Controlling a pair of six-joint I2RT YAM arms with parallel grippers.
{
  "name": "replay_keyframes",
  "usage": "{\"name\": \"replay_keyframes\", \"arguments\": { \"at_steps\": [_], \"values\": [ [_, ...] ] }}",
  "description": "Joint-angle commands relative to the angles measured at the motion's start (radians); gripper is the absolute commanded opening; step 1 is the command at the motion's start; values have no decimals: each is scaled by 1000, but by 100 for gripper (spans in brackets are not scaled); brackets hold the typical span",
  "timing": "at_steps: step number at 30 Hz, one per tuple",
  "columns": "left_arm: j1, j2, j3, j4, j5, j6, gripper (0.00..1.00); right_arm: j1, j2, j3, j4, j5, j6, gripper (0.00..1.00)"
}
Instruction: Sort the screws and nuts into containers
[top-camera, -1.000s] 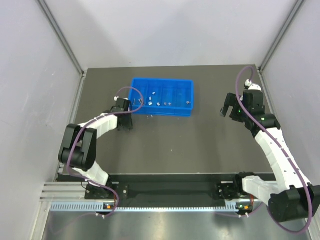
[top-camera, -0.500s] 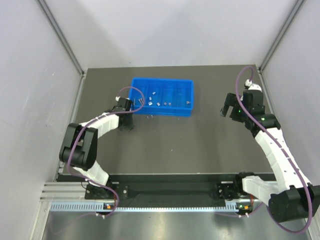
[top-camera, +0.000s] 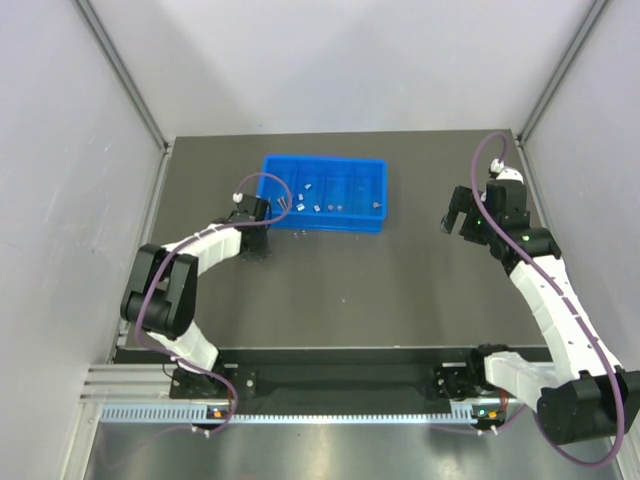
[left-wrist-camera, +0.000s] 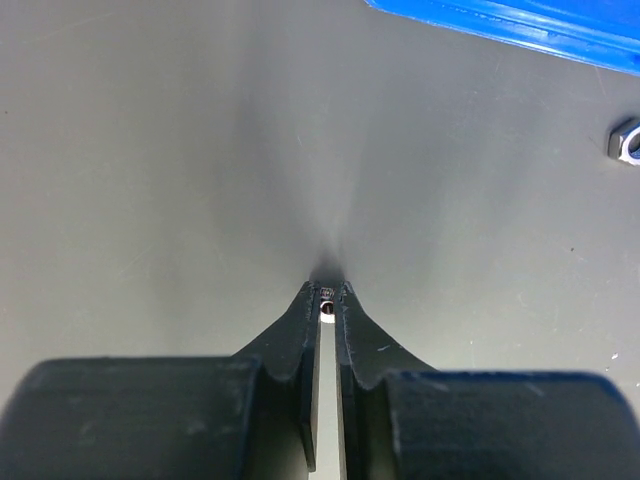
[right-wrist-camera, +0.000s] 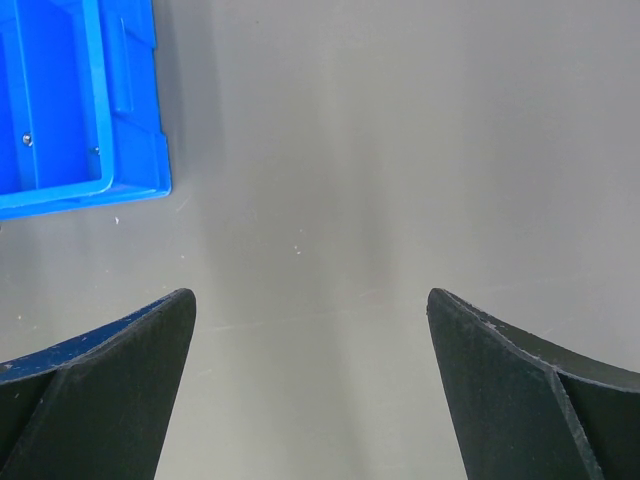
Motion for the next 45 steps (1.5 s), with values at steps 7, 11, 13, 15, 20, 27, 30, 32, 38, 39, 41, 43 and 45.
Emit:
{"name": "replay_keyframes", "arguments": {
  "at_steps": [7,11,13,15,20,27,30,32,38,39,41,43,45],
  "values": [
    [-145,-80,72,-49,-31,-85,0,-13,1,15,35,4,14,100],
    [-214,-126,187,-20,-17,-113,0,-13,-2,12,39,-1,17,100],
    [-256,-132,230,33,7,-111,0,-13,-12,12,39,5,19,100],
    [-290,-101,309,78,33,-99,0,-14,-15,9,42,13,20,100],
    [-333,102,560,135,58,-52,0,-14,-19,4,43,19,17,99],
    [-350,351,801,152,101,-54,0,-19,-35,1,22,46,17,100],
    [-354,414,847,153,102,-48,0,-21,-50,4,16,54,14,100],
    [-357,442,864,152,102,-35,1,-21,-61,7,8,60,13,100],
    [-360,395,834,178,130,-13,36,-22,-71,9,-4,68,11,100],
    [-360,379,823,179,129,-10,40,-22,-73,9,-4,60,12,100],
    [-360,320,798,161,119,8,52,-22,-71,9,-4,56,14,100],
    [-360,266,749,141,75,19,57,-22,-71,5,-6,56,13,100],
    [-359,163,690,103,-26,11,58,-21,-73,-1,-6,54,14,100]
  ]
}}
